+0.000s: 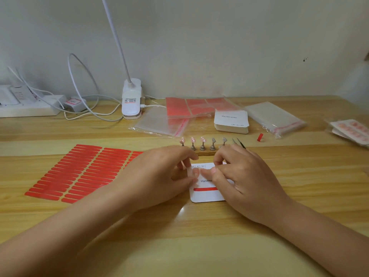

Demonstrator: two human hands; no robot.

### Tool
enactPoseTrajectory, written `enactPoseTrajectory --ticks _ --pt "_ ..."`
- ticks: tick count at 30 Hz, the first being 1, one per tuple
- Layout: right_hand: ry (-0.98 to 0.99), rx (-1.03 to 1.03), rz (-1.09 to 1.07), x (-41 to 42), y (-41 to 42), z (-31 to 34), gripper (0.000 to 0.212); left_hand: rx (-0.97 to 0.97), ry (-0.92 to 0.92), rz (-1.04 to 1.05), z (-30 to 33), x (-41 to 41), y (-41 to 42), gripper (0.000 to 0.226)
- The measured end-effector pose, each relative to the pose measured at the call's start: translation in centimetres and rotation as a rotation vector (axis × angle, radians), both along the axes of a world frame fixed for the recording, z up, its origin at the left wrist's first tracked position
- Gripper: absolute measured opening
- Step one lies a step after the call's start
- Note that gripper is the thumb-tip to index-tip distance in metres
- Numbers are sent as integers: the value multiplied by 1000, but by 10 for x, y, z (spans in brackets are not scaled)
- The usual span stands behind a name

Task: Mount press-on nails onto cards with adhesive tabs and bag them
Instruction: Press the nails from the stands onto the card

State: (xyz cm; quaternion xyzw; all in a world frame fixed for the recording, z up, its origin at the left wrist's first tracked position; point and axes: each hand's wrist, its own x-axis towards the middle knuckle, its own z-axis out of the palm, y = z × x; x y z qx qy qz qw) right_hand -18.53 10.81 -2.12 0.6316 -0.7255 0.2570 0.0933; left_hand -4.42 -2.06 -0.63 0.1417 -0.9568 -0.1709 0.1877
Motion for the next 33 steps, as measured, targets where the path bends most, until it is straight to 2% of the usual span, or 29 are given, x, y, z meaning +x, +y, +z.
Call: enactPoseTrajectory --ticks 2,5,8,12,17,22,28,33 --pt "-14 1 1 0 0 1 50 64 75 -20 6 -5 -5 29" --pt "-46 21 11 0 -1 0 57 34 190 19 12 -21 -16 35" --pt "-47 44 26 -1 0 0 60 120 143 68 9 -40 -23 51" --pt "-56 28 69 -1 0 0 57 315 140 61 -1 -56 -25 42" --pt "-146 -85 100 -3 1 -1 46 450 254 67 -9 -60 -25 37" --pt "-202 -97 100 -4 -1 -2 40 507 294 18 -13 -60 -26 36" --pt "-257 -197 55 -9 -4 6 11 517 319 -23 -17 -59 -27 36" --pt "-196 -214 20 -25 -14 23 12 507 315 -25 -17 -60 -28 34"
